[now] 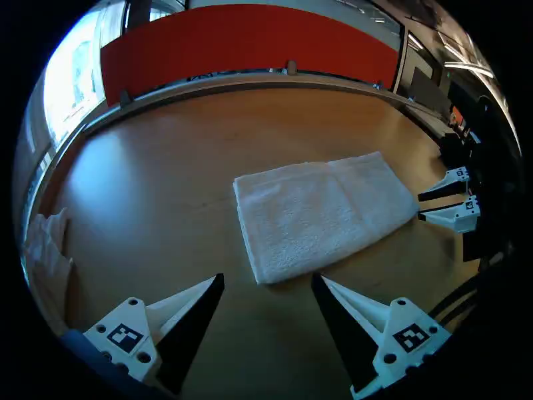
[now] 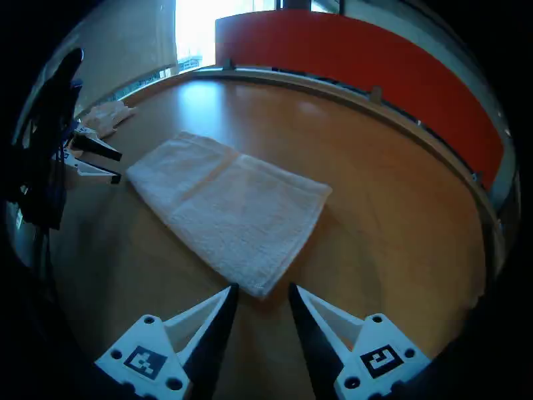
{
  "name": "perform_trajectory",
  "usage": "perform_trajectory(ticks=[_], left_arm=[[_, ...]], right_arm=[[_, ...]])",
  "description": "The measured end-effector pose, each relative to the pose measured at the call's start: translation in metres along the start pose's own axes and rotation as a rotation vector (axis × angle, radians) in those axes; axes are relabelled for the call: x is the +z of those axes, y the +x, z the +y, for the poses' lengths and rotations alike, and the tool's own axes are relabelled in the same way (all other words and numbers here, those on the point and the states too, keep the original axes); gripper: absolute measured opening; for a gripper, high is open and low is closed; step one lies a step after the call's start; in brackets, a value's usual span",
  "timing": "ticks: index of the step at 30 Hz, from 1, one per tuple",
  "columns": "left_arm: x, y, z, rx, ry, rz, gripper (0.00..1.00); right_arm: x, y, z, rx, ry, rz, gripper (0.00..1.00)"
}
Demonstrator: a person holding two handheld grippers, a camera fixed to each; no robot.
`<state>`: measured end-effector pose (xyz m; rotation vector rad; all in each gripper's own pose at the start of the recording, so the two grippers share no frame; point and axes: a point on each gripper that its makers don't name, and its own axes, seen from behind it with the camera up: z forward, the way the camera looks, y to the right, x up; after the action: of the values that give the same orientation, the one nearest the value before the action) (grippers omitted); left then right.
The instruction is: Fold towel
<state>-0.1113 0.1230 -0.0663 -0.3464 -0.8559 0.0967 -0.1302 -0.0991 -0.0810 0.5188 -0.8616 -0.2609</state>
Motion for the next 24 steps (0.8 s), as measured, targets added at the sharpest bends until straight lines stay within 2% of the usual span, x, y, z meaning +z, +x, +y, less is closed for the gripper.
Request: perform_trajectory(ticks=[7,11,15,24], left_arm=[[-0.015,-0.007,-0.011,-0.031,0.046,0.012,0.97],[-0.025,-0.015,-0.015,-0.061,0.072,0.015,0.97],[-0.033,-0.024,-0.019,-0.092,0.090,0.012,0.97],[-0.048,-0.038,-0.027,-0.133,0.127,0.006,0.97]], right_arm=[[0.005,-0.001,-0.002,-0.034,0.036,-0.011,0.38],[0.006,-0.004,-0.004,-0.053,0.052,-0.022,0.35],[0.006,-0.004,-0.008,-0.059,0.073,-0.025,0.23],[0.006,-0.003,-0.006,-0.080,0.079,-0.020,0.09]])
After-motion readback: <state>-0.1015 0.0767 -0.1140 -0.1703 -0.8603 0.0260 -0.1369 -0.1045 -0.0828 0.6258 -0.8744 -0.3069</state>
